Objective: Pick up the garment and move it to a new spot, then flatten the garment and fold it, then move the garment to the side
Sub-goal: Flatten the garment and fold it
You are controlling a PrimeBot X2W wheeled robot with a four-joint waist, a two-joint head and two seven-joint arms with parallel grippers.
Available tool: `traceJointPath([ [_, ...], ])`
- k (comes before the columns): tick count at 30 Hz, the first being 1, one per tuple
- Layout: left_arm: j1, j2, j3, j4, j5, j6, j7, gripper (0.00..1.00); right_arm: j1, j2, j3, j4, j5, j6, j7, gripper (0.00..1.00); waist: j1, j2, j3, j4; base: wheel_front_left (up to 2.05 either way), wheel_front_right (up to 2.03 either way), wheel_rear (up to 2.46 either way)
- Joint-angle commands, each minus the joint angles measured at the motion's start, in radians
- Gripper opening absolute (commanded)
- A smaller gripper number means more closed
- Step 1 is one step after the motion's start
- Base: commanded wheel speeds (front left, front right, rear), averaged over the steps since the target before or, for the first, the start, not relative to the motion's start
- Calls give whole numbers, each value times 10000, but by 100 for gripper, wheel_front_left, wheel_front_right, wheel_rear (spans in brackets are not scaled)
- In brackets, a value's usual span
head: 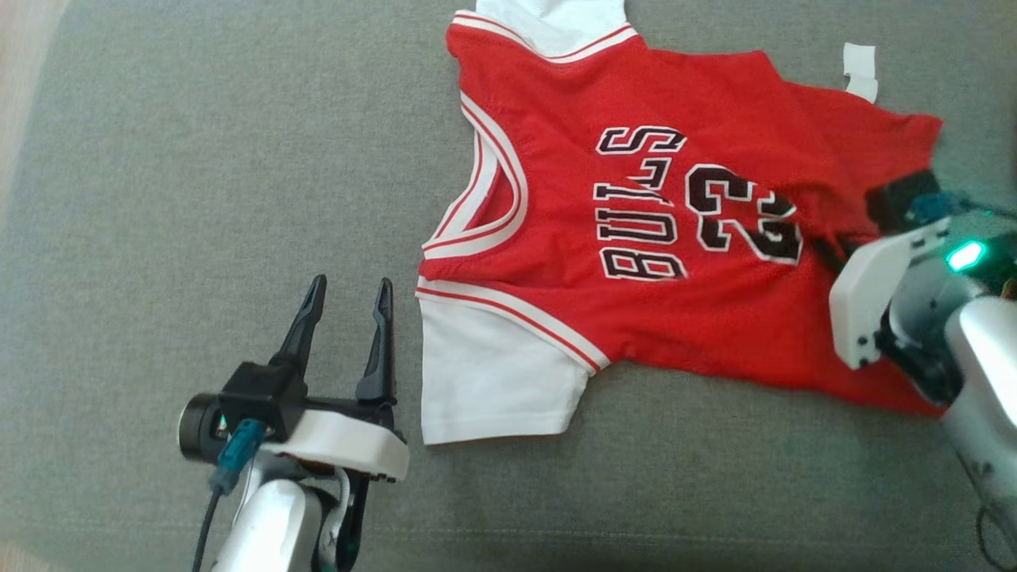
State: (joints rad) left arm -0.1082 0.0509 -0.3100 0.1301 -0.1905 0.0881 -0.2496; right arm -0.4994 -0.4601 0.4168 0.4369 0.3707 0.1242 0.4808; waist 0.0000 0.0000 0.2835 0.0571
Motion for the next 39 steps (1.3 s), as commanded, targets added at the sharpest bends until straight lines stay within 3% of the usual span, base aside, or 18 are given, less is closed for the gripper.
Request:
traceJointPath([
  [1,-395,-7,283,-353,-44,41,-122,100,-403,-233,52,-147,-31,65,-221,0,0,0,39,32,0,0,0],
  [8,-475,-7,294,-377,-11,33,-122,100,-1889,291,-78,744,-612,65,-1199,0,0,0,201,110,0,0,0],
  [16,-629,-7,169,-338,-4,17,-122,100,-3152,1016,-19,2660,-964,65,-1753,0,0,0,397,301,0,0,0],
  [17,-651,-7,153,-331,-9,19,-122,100,-3264,1077,-65,2902,-990,65,-1919,4,0,0,414,328,0,0,0],
  [18,-669,-7,141,-327,-13,26,-122,100,-3358,1129,-120,3145,-1028,65,-2083,41,0,0,421,353,0,0,0],
  [19,-679,-7,134,-330,-17,38,-122,100,-3437,1176,-153,3350,-1074,65,-2274,100,0,0,416,373,0,0,0],
  [29,-623,-7,179,-627,78,-16,-122,100,-3196,1471,-563,3706,-908,65,-4729,100,0,0,-199,3,0,0,0],
  [39,-75,-7,235,-732,186,-126,-122,100,-829,2222,-2246,1902,-970,65,-6793,100,0,0,-1272,-581,0,0,0],
])
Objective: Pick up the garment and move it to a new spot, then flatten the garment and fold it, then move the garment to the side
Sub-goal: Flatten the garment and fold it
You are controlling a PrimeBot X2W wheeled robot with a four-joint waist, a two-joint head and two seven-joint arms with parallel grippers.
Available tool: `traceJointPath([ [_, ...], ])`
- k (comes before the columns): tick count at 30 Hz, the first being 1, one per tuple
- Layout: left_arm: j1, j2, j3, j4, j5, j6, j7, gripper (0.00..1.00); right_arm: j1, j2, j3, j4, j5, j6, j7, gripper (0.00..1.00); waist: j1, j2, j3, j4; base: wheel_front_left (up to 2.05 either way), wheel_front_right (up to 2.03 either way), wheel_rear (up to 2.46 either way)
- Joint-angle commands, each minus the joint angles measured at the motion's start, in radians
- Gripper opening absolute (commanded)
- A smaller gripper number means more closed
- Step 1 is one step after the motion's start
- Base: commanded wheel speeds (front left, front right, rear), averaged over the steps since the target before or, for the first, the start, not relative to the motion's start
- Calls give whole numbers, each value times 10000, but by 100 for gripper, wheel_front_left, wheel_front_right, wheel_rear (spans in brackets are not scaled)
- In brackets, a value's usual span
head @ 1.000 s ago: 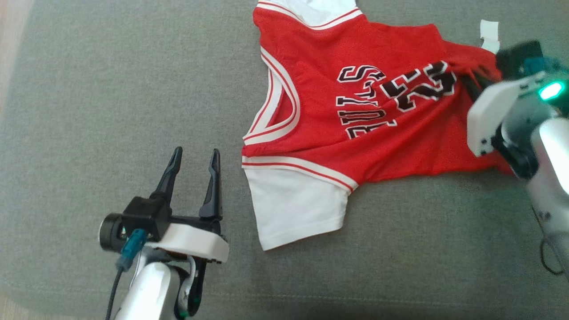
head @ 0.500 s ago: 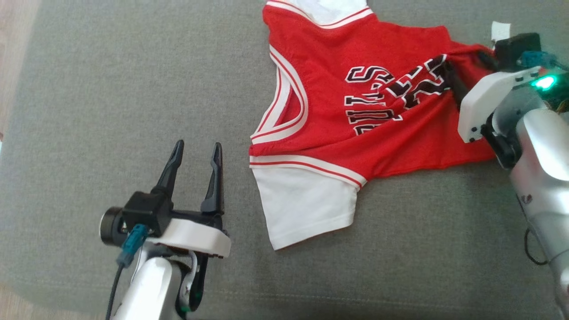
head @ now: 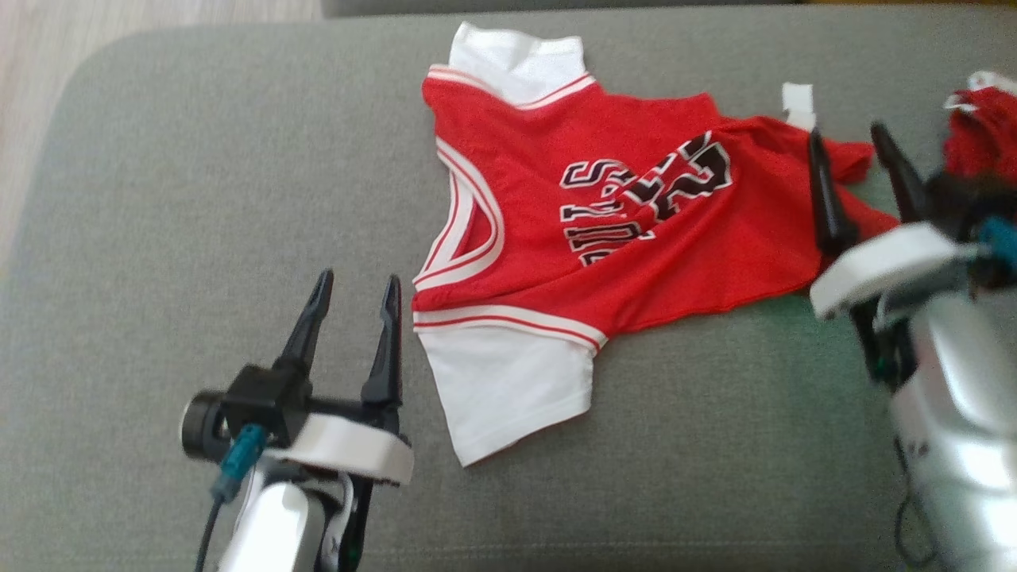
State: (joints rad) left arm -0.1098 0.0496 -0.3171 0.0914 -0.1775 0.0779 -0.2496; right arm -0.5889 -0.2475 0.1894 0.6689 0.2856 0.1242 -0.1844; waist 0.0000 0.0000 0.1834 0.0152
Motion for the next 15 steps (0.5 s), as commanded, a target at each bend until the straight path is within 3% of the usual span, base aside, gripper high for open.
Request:
traceJointPath([
  [1,32,7,322,-332,49,-35,-122,100,405,198,-164,-674,-238,65,-213,100,0,0,-385,-189,0,0,0],
  [9,748,7,448,-250,-168,-66,-122,100,2921,1329,-1765,-2695,-1069,65,-424,100,0,0,-1182,-241,0,0,0],
  [15,1281,7,445,-211,-308,-23,-122,100,4524,1824,-2161,-4370,-1757,65,-191,100,0,0,-1640,-241,0,0,0],
])
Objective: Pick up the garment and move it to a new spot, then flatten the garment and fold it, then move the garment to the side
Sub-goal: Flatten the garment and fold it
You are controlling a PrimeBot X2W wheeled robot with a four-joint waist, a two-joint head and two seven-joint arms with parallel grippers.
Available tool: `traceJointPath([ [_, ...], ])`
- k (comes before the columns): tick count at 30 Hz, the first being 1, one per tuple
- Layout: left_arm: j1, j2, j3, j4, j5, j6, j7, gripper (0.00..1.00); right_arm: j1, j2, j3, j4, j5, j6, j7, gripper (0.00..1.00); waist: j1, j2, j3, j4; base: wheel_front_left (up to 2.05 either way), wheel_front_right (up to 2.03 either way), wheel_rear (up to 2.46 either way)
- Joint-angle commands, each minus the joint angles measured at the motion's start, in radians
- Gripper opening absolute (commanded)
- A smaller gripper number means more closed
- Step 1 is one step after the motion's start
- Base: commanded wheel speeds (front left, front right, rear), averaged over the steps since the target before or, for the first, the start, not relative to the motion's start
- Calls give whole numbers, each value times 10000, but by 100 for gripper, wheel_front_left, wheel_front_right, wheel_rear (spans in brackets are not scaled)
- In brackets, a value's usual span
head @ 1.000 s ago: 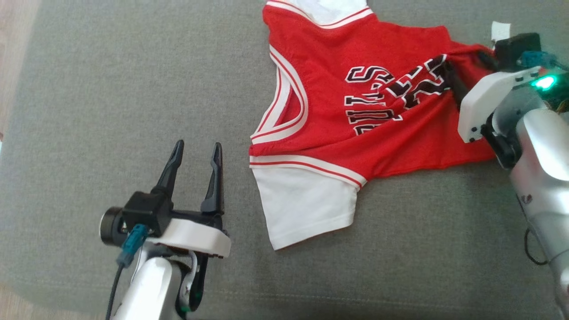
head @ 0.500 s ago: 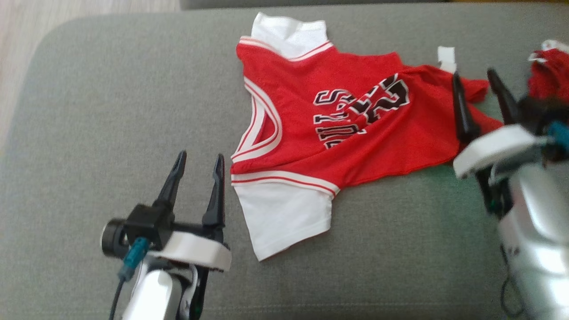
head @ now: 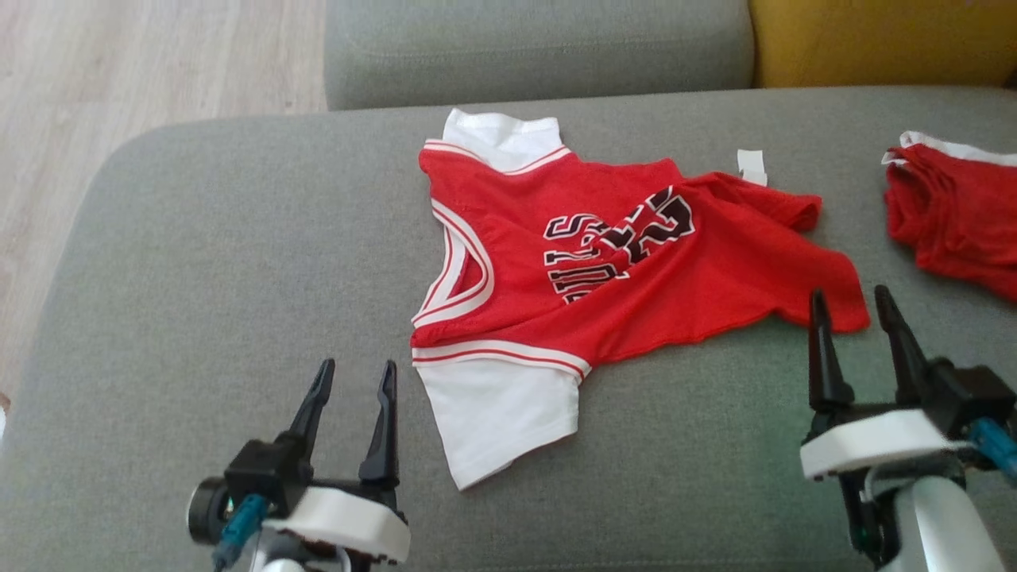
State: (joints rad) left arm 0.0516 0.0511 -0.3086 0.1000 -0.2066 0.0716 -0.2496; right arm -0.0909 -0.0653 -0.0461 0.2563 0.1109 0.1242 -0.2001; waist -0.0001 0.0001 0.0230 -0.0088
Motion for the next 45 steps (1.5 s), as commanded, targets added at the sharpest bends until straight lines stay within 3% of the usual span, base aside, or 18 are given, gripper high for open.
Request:
traceJointPath([
  [1,-277,-9,354,-291,-39,45,-122,100,-258,48,208,-465,-66,65,29,100,1,-1,-79,2,0,0,0],
  [8,-151,-9,272,-257,-65,39,-122,100,467,145,404,-1291,141,65,346,100,1,-1,-231,32,0,0,0],
  [22,-95,-9,-9,32,-78,-76,-109,100,558,149,625,-1465,305,65,557,100,1,-1,-180,91,0,0,0],
  [27,-94,-9,-676,797,-511,-312,707,100,504,150,679,-1489,300,65,596,100,1,-1,78,34,0,0,0],
  [32,-310,-9,-1148,1338,-1452,-147,1424,100,388,150,763,-1476,315,65,584,100,1,-1,371,-78,0,0,0],
  [39,-667,-9,-1477,1973,-2172,311,2009,100,217,150,868,-1412,344,65,531,100,1,-1,656,-330,0,0,0],
  [45,-1004,-9,-1808,2373,-2621,440,2286,100,78,150,885,-1329,348,65,482,100,1,-1,916,-613,0,0,0],
])
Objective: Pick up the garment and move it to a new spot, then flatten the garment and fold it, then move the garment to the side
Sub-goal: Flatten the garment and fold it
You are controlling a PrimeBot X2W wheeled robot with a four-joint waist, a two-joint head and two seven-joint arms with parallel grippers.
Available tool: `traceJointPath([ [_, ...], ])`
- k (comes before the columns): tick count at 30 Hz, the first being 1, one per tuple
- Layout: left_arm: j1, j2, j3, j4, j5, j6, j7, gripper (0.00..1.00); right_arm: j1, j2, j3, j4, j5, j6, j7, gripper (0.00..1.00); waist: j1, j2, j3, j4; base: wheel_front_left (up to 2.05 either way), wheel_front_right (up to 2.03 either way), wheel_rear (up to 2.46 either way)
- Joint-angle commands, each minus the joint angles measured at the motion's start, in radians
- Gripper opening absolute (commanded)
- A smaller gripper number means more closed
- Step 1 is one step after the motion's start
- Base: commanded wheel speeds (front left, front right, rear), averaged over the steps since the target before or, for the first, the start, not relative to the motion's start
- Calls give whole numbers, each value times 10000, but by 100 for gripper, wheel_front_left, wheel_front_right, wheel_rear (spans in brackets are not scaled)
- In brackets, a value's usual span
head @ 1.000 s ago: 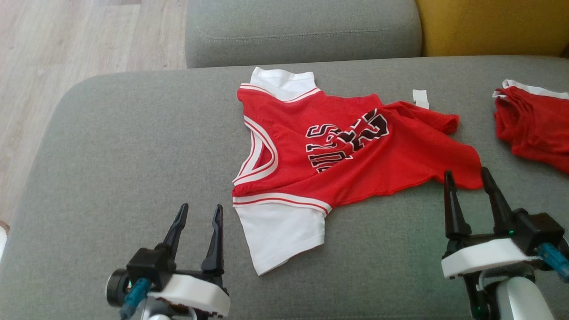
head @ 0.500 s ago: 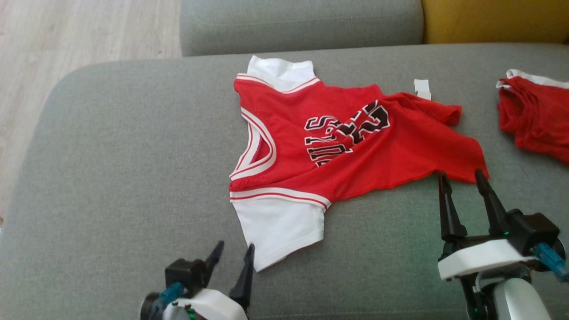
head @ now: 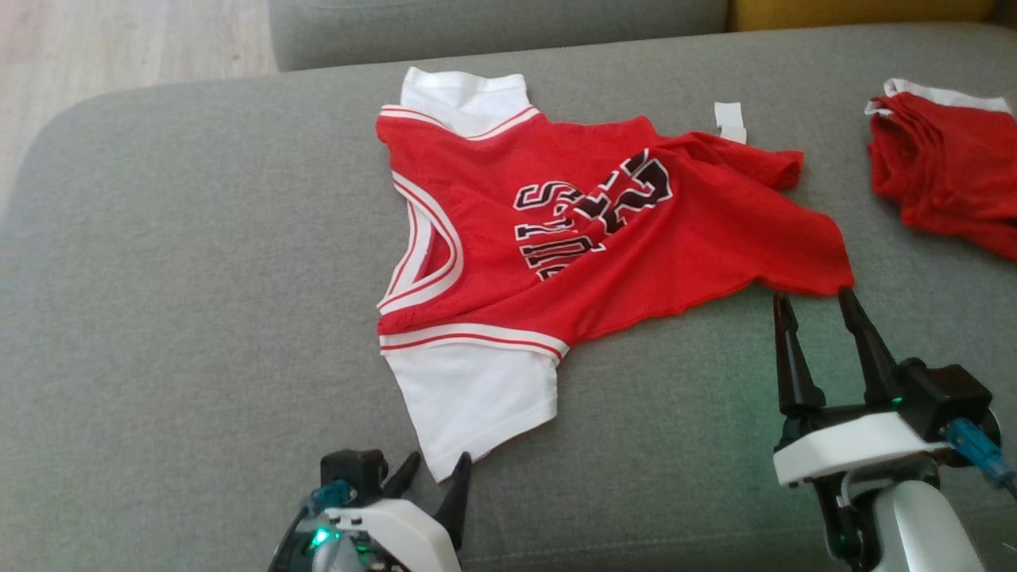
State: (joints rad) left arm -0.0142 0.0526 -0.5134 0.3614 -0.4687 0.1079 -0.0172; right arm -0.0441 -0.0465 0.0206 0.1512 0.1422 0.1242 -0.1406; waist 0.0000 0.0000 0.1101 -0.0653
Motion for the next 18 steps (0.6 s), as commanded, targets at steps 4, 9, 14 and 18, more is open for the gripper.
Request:
traceJointPath([
  [4,-523,-24,123,98,-236,164,104,85,-474,-38,264,-227,51,65,-158,100,0,0,175,-208,0,0,0],
  [9,-736,-24,-39,443,-395,147,118,33,-529,-38,215,-152,55,65,-195,100,0,0,261,-311,0,0,0],
  [14,-874,-5,223,129,-470,198,-681,0,-445,-38,-158,6,31,65,-120,100,0,0,262,-162,0,0,0],
  [18,-792,279,958,-742,-624,481,-1562,0,-312,-38,-572,310,56,65,70,100,0,0,197,134,0,0,0],
])
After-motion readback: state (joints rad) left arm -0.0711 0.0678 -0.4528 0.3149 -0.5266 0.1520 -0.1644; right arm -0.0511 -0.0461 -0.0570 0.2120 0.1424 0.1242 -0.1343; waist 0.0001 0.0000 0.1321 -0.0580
